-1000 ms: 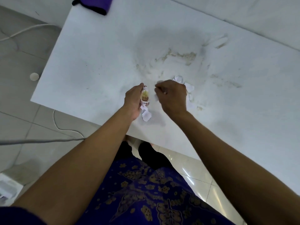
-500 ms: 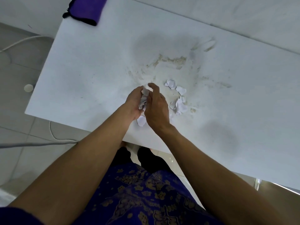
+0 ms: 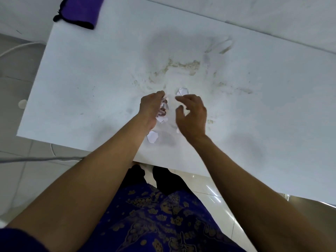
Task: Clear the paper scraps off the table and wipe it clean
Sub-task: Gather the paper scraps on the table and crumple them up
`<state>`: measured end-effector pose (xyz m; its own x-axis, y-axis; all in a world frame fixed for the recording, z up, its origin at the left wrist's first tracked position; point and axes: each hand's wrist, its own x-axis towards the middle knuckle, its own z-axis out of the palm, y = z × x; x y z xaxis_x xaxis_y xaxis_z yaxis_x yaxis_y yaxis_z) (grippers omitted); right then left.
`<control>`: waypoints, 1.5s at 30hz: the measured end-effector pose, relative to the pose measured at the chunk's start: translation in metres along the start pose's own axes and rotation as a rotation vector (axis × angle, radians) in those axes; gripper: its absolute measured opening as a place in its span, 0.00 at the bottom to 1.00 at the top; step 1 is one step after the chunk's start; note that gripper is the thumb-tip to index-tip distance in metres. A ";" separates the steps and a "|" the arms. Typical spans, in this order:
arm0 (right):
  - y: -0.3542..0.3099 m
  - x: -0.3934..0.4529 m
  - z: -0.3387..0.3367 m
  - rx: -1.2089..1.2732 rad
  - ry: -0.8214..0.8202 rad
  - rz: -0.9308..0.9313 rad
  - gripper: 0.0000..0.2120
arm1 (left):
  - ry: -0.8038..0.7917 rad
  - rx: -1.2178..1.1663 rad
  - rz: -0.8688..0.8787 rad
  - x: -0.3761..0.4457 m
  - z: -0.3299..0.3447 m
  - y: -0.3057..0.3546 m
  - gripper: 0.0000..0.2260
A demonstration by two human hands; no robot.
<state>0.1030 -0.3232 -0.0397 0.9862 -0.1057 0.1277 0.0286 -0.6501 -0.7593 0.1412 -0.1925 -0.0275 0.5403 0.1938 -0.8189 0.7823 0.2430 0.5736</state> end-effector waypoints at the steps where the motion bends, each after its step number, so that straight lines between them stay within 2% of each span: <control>1: 0.009 0.007 -0.003 -0.055 -0.037 0.035 0.19 | 0.008 0.014 -0.004 0.002 -0.003 0.000 0.10; 3: 0.026 0.024 -0.005 -0.226 -0.233 0.069 0.27 | 0.028 0.035 -0.006 0.003 -0.009 -0.003 0.11; 5: 0.041 0.041 -0.006 -0.393 -0.468 -0.031 0.32 | 0.046 0.066 -0.021 0.004 -0.015 -0.007 0.11; 7: 0.057 0.053 -0.005 -0.523 -0.629 -0.206 0.28 | 0.052 0.080 -0.038 0.005 -0.021 -0.013 0.11; 9: 0.071 0.055 -0.008 -0.593 -0.717 -0.285 0.26 | 0.053 0.069 -0.053 0.005 -0.026 -0.018 0.11; 12: 0.082 0.039 -0.018 -0.567 -0.652 -0.225 0.26 | 0.055 0.091 -0.066 0.001 -0.029 -0.021 0.08; 17: 0.074 -0.015 -0.030 -0.329 -0.621 -0.178 0.30 | 0.005 0.139 -0.060 -0.005 -0.032 -0.022 0.04; 20: 0.068 -0.030 -0.035 -0.199 -0.504 0.064 0.42 | 0.001 0.190 -0.017 -0.003 -0.041 -0.023 0.07; 22: 0.064 -0.035 -0.029 -0.150 -0.478 0.185 0.46 | -0.003 0.175 -0.017 -0.004 -0.051 -0.024 0.08; 26: 0.045 -0.052 0.002 -0.092 -0.523 0.171 0.41 | 0.004 0.127 -0.018 -0.009 -0.071 -0.026 0.05; 29: 0.026 -0.058 0.016 -0.007 -0.539 0.130 0.42 | 0.015 0.127 -0.005 -0.009 -0.084 -0.029 0.05; 33: 0.029 -0.059 -0.003 -0.117 -0.493 0.086 0.49 | 0.006 0.123 -0.021 -0.005 -0.098 -0.033 0.06; 36: 0.052 -0.071 -0.025 -0.259 -0.468 0.154 0.52 | -0.021 0.118 -0.034 -0.003 -0.103 -0.039 0.05; 40: 0.063 -0.092 -0.018 -0.361 -0.457 0.137 0.45 | -0.031 0.102 -0.032 -0.003 -0.105 -0.047 0.05; 45: 0.041 -0.079 0.022 -0.307 -0.409 0.152 0.39 | -0.037 0.123 -0.022 0.000 -0.110 -0.051 0.05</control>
<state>0.0296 -0.3244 -0.0949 0.9603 0.0463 -0.2751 -0.1082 -0.8472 -0.5201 0.0673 -0.1006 -0.0544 0.5321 0.1544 -0.8325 0.8247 0.1281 0.5509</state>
